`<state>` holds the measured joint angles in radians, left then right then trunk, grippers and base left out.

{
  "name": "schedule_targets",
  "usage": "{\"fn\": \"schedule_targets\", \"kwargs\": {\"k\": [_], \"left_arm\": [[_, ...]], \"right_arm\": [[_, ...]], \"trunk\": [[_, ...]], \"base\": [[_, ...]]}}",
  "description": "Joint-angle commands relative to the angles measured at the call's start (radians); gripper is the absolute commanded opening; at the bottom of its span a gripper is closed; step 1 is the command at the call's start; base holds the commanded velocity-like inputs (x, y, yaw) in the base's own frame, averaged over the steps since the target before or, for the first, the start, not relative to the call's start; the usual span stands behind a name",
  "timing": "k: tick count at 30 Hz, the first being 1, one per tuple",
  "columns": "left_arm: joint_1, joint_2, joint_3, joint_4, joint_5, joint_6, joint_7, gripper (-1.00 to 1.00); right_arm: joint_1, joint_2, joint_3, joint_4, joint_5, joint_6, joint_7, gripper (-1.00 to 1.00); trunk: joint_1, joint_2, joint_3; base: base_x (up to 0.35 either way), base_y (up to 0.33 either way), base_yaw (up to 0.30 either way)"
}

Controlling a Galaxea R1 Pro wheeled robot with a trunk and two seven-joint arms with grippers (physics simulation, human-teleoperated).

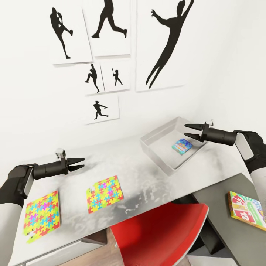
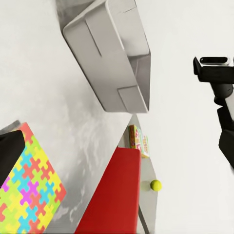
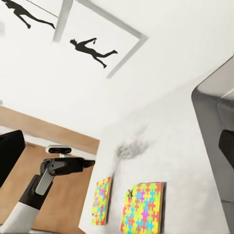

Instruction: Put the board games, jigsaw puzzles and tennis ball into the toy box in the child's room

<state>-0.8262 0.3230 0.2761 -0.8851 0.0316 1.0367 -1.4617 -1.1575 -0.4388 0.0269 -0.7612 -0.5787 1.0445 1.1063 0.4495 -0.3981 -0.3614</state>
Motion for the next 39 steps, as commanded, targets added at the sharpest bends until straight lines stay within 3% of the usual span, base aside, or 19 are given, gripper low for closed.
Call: {"fn": "schedule_targets", "kwargs": {"k": [1,19,39], "left_arm": [[-0.001,0.001,0.0,0.0,0.0,0.011,-0.003,1.0],[-0.001,0.011,0.001,-0.005,0.001,0.011,-0.003,1.0],[-0.001,0.025,0.001,-0.005,0.0,0.011,-0.04,1.0]], "right_arm": [[0.003,0.001,0.002,-0.009,-0.001,0.003,0.002,1.0],[0.031,0.009,-0.001,-0.061,0.0,0.003,-0.002,1.0],[0.036,0.009,0.0,-0.065,-0.001,0.003,-0.002,1.0]], "trunk": [[0.0,-0.002,-0.001],[0.0,-0.002,0.001],[0.0,-0.002,0.03]], "base": [[-0.043,0.05,-0.042],[-0.044,0.019,-0.007],[-0.082,0.076,-0.027]]}}
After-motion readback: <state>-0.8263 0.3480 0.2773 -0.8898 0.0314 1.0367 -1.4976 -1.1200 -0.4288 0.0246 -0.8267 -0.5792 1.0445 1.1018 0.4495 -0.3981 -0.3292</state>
